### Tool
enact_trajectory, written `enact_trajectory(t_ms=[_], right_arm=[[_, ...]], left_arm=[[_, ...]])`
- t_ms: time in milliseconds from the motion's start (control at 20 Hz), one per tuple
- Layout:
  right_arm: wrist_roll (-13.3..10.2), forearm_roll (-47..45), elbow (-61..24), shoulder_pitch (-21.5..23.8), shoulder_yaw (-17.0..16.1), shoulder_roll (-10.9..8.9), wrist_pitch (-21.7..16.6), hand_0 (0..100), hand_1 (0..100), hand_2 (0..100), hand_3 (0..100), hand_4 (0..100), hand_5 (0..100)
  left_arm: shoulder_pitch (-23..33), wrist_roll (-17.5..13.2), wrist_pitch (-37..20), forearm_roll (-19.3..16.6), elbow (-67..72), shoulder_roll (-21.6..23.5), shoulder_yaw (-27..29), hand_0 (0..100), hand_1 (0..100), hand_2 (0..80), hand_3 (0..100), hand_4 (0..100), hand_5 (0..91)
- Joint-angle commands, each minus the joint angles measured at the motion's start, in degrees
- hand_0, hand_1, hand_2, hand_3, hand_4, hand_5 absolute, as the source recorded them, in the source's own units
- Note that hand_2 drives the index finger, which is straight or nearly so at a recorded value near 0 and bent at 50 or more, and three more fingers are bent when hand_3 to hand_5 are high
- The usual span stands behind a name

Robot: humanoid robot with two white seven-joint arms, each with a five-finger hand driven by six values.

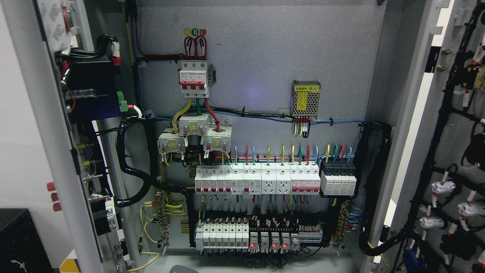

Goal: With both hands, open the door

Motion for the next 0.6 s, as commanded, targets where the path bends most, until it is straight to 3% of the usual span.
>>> enact_trajectory(t_ms=[0,200,551], right_arm=[[-0.05,1.68,6.32,-2.90,4.03,4.73,-0.07,0,0,0,0,0,0],[-0.05,1.69,7.38,-3.60,4.82,6.23,0.11,0,0,0,0,0,0],[-0.05,1.69,8.17,-6.15,5.18,7.11,0.37,0,0,0,0,0,0]], left_arm=[[1.14,0.02,0.03,0.00,-0.02,0.00,0.00,0,0,0.0,0,0,0.0],[1.14,0.02,0.03,0.00,0.07,0.00,0.00,0,0,0.0,0,0,0.0],[1.23,0.02,-0.06,0.00,-0.02,0.00,0.00,0,0,0.0,0,0,0.0]])
